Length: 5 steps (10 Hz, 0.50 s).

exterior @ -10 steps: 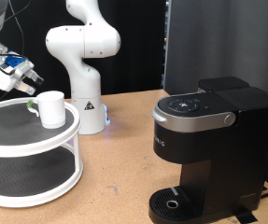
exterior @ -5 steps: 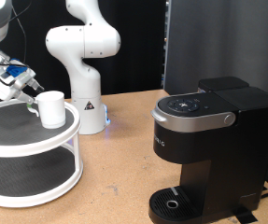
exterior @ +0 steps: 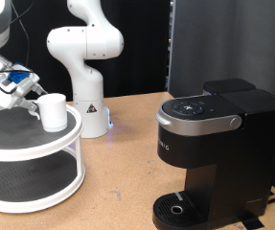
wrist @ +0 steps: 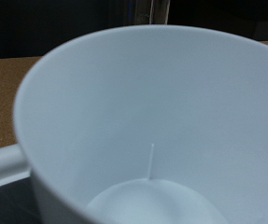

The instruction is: Make a cup of coffee with the keurig machine

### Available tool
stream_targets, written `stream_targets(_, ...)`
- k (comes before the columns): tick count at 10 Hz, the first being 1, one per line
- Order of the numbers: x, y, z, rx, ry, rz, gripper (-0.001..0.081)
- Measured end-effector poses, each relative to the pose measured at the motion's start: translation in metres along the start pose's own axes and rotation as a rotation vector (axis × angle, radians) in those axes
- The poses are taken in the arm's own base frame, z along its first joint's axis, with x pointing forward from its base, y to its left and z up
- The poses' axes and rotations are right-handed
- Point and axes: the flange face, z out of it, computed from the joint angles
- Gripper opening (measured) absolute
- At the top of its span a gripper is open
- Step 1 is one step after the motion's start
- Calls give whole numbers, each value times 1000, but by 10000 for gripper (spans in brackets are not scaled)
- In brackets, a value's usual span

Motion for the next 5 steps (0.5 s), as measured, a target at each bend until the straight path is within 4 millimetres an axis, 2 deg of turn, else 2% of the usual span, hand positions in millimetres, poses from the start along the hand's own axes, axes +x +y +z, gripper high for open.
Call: stream_targets(5, 5, 5, 8, 15, -10, 16, 803)
